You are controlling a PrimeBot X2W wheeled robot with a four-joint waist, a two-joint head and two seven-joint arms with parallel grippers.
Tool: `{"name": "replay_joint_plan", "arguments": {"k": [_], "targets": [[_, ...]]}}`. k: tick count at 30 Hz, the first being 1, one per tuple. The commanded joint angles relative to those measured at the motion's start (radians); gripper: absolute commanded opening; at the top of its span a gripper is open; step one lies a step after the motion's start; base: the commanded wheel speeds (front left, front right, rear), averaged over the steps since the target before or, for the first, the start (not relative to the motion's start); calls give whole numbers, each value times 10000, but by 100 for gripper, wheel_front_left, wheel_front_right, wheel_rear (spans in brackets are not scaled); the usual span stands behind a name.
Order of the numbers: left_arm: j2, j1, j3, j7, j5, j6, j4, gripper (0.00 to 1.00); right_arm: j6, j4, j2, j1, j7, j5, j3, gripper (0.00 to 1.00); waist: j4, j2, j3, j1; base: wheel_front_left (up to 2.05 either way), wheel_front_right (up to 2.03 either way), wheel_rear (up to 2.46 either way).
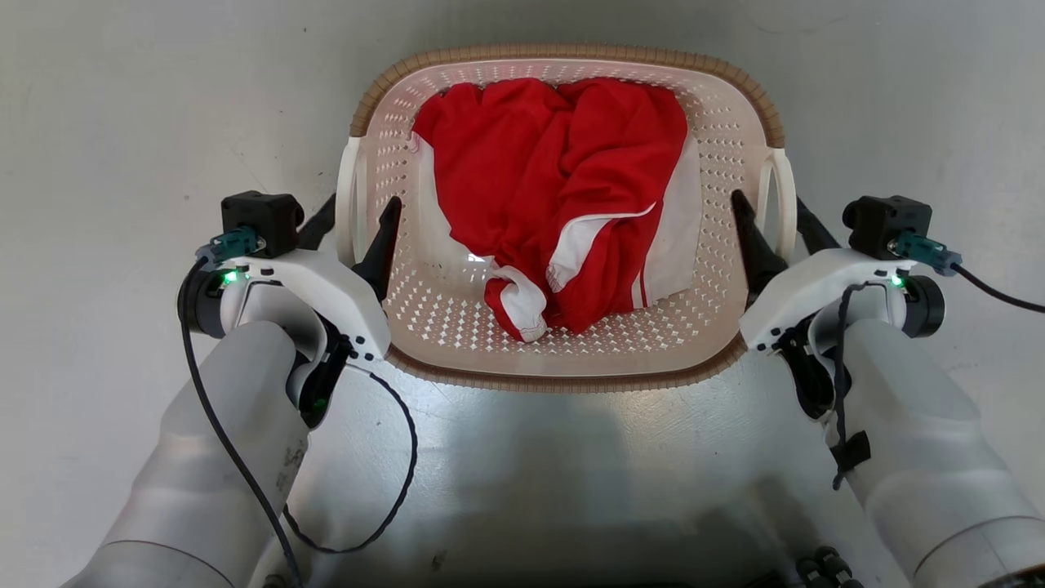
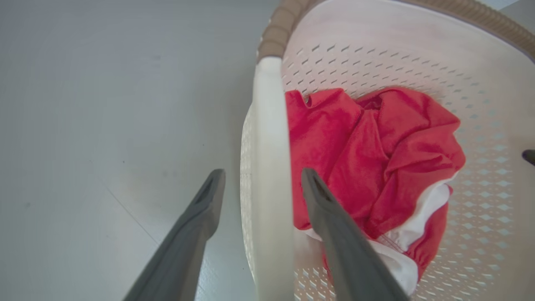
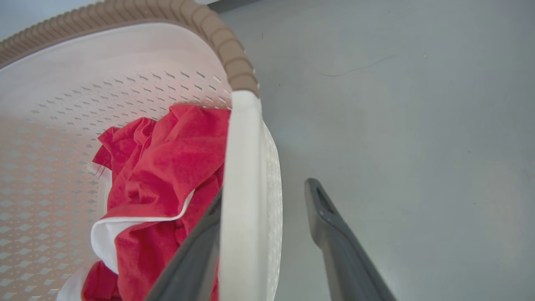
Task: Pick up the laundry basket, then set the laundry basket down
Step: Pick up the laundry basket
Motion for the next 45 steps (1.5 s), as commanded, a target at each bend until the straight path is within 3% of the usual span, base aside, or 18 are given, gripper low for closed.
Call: {"name": "replay_joint_plan", "arguments": {"k": [1, 2, 3, 11, 18, 24, 35, 45], "targets": [[301, 50, 19, -63, -223, -58, 14, 40, 63, 91, 213, 257, -120, 160, 215, 29, 7, 0, -8, -1, 0, 0, 0], [301, 33, -66, -63, -312, -58, 48, 18, 63, 138, 226, 235, -120, 201, 228, 5, 11, 0, -20, -1, 0, 0, 0], [300, 17, -154, -63, -408, -58, 90, 0, 63, 187, 239, 217, -120, 235, 256, 0, 15, 0, -36, -1, 0, 0, 0], [295, -24, -747, -63, -983, -58, 292, 0, 63, 454, 285, 188, -120, 494, 508, 0, 32, 0, -361, -1, 0, 0, 0], [260, 218, -1223, -63, -1521, -58, 662, 0, 63, 476, 309, 450, -120, 689, 778, 0, -38, 0, -1269, -1, 0, 0, 0], [40, 876, -1774, 19, -2281, -58, 1416, 0, 63, 1092, 469, 1001, -101, 1254, 1628, 0, -161, 0, -2920, -1, 0, 0, 0], [-147, 1881, -2427, 910, -3401, -58, 2175, 0, 63, 1364, 541, 1926, 925, 2786, 3267, 0, -262, 0, -5763, -1, 0, 0, 0], [-249, 2594, -2852, 1521, -4000, -58, 2372, 0, 63, 1438, 544, 2475, 1681, 3890, 4188, 0, -240, 0, -7500, -1, 0, 0, 0]]}}
